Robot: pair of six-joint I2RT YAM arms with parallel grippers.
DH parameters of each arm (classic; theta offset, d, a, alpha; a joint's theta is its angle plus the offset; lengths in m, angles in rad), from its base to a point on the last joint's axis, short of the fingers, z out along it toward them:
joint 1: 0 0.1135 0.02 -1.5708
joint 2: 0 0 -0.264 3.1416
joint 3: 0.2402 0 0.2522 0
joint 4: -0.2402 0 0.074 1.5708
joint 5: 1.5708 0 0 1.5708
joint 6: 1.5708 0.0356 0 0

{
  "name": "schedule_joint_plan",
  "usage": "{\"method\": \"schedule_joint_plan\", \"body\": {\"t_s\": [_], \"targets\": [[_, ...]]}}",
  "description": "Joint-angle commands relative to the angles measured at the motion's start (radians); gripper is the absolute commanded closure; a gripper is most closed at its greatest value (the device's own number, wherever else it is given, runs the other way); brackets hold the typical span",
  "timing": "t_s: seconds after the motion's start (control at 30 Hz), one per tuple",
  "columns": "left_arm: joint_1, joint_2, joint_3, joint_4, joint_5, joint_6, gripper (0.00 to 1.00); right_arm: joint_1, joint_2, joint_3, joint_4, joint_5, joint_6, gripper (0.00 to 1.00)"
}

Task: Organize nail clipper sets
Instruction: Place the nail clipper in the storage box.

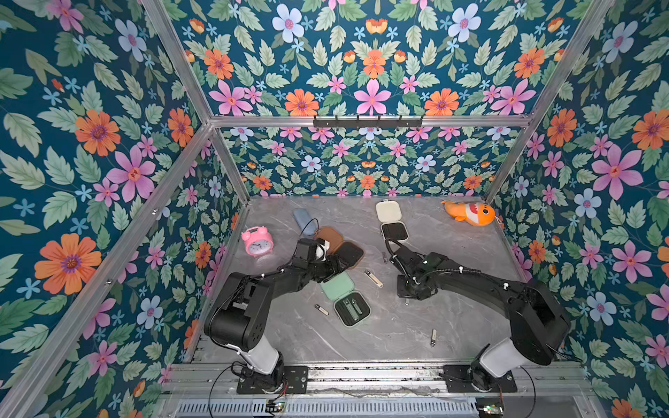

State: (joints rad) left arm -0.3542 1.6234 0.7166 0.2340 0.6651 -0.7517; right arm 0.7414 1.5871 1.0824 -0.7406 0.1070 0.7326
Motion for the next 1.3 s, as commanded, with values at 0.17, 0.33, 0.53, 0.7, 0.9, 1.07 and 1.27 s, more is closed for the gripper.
{"method": "schedule_joint_plan", "body": {"t_s": [0.17, 0.33, 0.53, 0.7, 0.9, 1.07, 1.27], "targets": [[-0.009, -0.028, 0.008, -0.122, -0.066, 0.049, 0.35, 0.128, 0.062, 0.098, 0.216, -0.054, -0.232, 0.92], [-0.009, -0.021, 0.014, -0.159, -0.098, 0.061, 0.35, 0.172, 0.153, 0.137, 0.282, -0.092, -0.309, 0.93], [-0.008, -0.006, 0.030, -0.203, -0.141, 0.085, 0.35, 0.204, 0.193, 0.148, 0.339, -0.107, -0.368, 0.93], [-0.008, 0.003, 0.029, -0.230, -0.171, 0.101, 0.35, 0.228, 0.238, 0.163, 0.343, -0.103, -0.397, 0.93], [-0.007, 0.018, 0.017, -0.223, -0.180, 0.100, 0.35, 0.233, 0.252, 0.146, 0.348, -0.095, -0.416, 0.93], [-0.007, 0.025, 0.009, -0.219, -0.184, 0.098, 0.36, 0.233, 0.249, 0.121, 0.351, -0.105, -0.417, 0.93], [-0.007, 0.032, 0.008, -0.213, -0.184, 0.097, 0.36, 0.241, 0.250, 0.108, 0.356, -0.112, -0.414, 0.93]]}}
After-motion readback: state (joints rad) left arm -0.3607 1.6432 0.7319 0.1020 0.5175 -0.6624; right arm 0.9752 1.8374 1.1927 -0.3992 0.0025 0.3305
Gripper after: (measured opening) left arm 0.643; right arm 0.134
